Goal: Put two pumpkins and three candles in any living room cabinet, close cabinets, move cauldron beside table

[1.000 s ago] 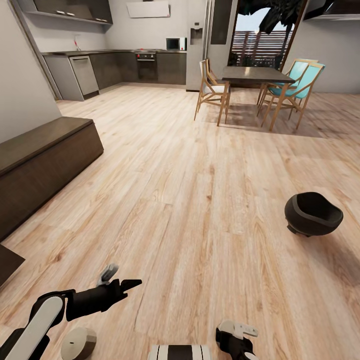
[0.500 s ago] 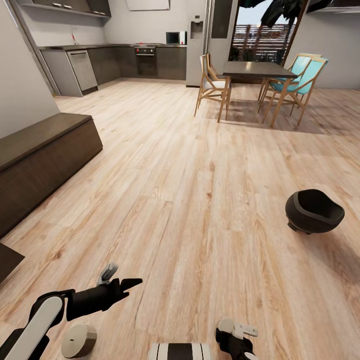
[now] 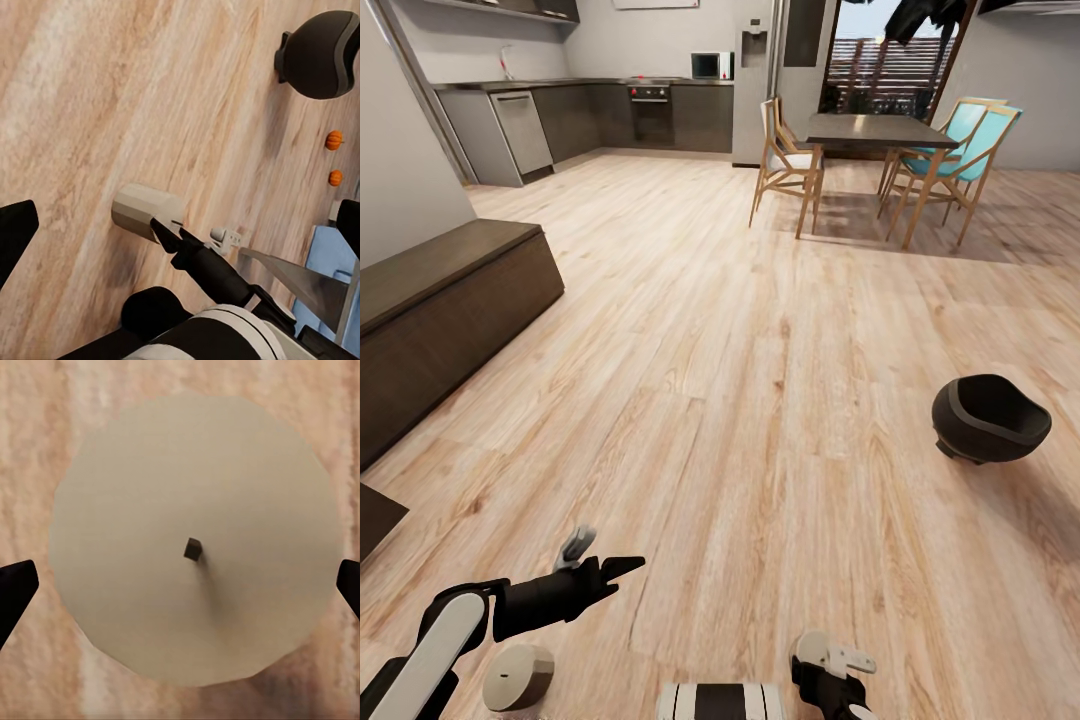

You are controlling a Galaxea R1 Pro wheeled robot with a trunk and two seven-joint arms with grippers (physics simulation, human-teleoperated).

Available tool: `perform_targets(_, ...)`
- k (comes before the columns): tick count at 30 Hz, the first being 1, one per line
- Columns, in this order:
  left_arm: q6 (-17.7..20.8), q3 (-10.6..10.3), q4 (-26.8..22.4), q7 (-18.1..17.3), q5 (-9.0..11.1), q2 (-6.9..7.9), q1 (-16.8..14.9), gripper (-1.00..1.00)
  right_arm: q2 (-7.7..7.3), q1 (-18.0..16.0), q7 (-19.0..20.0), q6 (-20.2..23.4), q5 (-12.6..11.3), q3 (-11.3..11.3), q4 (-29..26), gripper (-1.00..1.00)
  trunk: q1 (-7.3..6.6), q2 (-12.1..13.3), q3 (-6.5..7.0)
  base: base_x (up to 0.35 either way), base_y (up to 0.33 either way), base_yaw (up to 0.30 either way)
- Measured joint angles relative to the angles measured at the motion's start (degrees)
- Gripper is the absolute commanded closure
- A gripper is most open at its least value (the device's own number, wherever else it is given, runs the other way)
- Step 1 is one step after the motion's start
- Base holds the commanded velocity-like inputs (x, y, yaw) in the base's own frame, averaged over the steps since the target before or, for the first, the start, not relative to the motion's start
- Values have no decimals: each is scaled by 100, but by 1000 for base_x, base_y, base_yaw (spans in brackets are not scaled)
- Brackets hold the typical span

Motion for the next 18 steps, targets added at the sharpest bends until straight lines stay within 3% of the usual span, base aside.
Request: perform_targets(18,-1,-8,0,0,0,-2,0,-100,4,0,-1,-14,0,-8,1,-100,0,0,0,0,0,0)
